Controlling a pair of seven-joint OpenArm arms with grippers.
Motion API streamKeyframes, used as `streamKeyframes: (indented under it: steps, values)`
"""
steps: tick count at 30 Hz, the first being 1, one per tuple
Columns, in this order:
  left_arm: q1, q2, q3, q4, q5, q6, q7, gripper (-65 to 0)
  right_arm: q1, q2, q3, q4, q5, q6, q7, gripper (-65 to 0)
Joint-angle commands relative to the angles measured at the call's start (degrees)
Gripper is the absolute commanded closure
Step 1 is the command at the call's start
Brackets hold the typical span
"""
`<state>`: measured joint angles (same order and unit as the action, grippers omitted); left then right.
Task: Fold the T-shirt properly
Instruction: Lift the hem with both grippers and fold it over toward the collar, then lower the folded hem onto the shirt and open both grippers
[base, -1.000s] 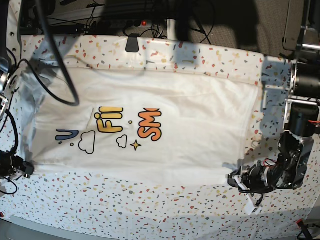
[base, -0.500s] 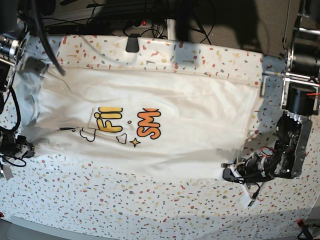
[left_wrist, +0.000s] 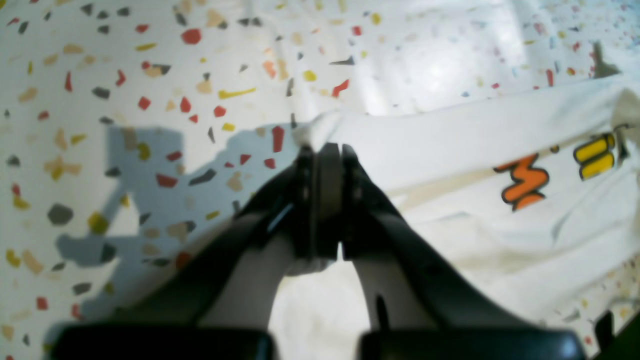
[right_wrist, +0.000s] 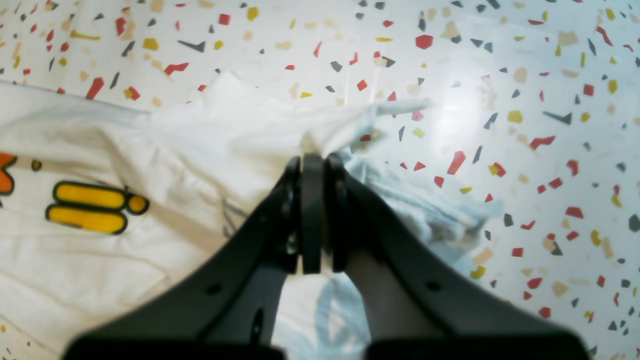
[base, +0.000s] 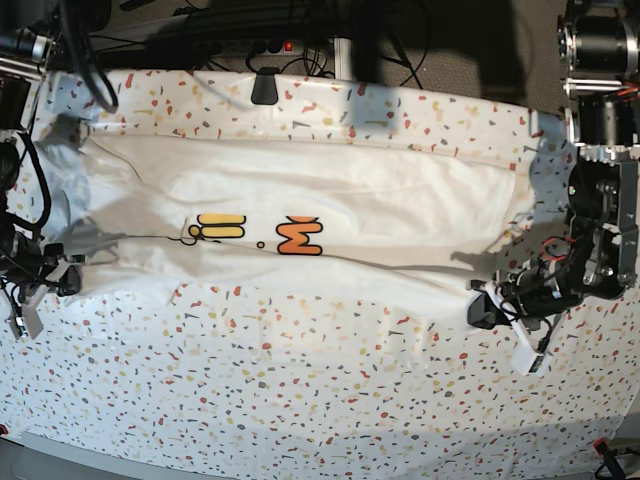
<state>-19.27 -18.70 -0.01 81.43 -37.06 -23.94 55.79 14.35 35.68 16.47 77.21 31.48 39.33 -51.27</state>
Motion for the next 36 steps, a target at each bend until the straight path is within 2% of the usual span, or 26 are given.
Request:
streamKeyframes:
  steps: [1, 6, 12, 18, 29, 30, 33, 34, 36]
  values:
    - [-0.6, -0.5, -0.4, 3.1, -0.5, -0.1, -0.7, 0.0, 0.3, 1.3, 0.5, 2.1, 0.5, 0.7, 1.2, 0.0]
    - [2.9, -0.5, -0.4, 8.8, 1.8, 0.4, -0.3, 0.0, -4.1, 1.3, 1.9, 6.4, 0.2, 0.7, 1.3, 0.0]
    - [5.0, -0.5, -0.4, 9.0, 4.2, 2.1, -0.2, 0.0, -7.8, 1.3, 7.4, 6.8, -2.8, 0.7, 1.3, 0.0]
    - [7.0, -0.5, -0.4, 9.0, 4.2, 2.1, -0.1, 0.0, -11.1, 0.9, 8.2, 6.8, -2.8, 0.7, 1.9, 0.0]
    - [8.7, -0.5, -0.4, 9.0, 4.3, 2.1, -0.1, 0.0, -11.4, -4.4, 8.2, 6.8, -4.5, 0.7, 0.6, 0.0]
    - [8.7, -0.5, -0.4, 9.0, 4.3, 2.1, -0.1, 0.0, -11.4, -4.5, 8.2, 6.8, -4.5, 0.7, 0.2, -4.7]
    - [8.7, -0.5, -0.4, 9.0, 5.9, 2.1, 0.1, 0.0, -11.3, -4.4, 8.2, 6.8, -6.2, 0.7, -1.1, -24.6]
    - [8.7, -0.5, -0.4, 9.0, 7.1, 2.1, 0.2, 0.0, -11.4, -4.4, 8.2, 6.8, -8.3, 0.7, -1.1, -28.9]
    - [8.7, -0.5, -0.4, 9.0, 10.0, 2.1, 0.6, -6.7, -11.4, -4.1, 8.2, 6.8, -11.7, 0.7, -1.1, -33.2]
